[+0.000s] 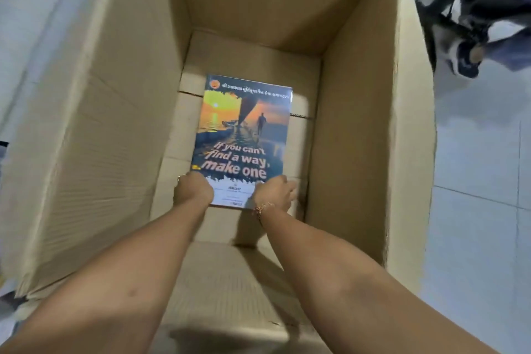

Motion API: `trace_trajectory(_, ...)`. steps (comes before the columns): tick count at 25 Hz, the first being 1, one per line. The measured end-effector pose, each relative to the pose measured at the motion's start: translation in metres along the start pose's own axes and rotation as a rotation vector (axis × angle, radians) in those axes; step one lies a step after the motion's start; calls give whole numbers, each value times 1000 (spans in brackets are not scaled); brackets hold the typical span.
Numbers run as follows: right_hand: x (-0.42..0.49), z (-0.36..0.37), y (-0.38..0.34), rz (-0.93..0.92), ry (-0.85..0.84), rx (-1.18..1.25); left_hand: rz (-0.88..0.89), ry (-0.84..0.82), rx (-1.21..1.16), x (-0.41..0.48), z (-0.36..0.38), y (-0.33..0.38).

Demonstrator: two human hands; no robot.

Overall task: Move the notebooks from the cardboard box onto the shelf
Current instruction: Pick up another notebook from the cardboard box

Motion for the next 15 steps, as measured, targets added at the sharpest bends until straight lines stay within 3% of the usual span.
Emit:
trace_trajectory(8, -48, -37, -29, -63, 162, 255, 63, 160, 17, -54, -51, 12)
trace_trajectory(14, -144, -74, -71, -393, 312, 566, 336, 484, -67, -164, -132, 2)
trace_trajectory(15, -173, -84, -78, -535, 363, 622, 383, 568, -139, -193, -147, -17)
Point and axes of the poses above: each hand's wrist, its own x-axis towards the middle knuckle, its own z-axis out of the palm, y = z × x, the point moved 6 cm from there along x, towards the middle knuckle, and after that the axes turned 13 degrees about -y, right-handed, at the moved point
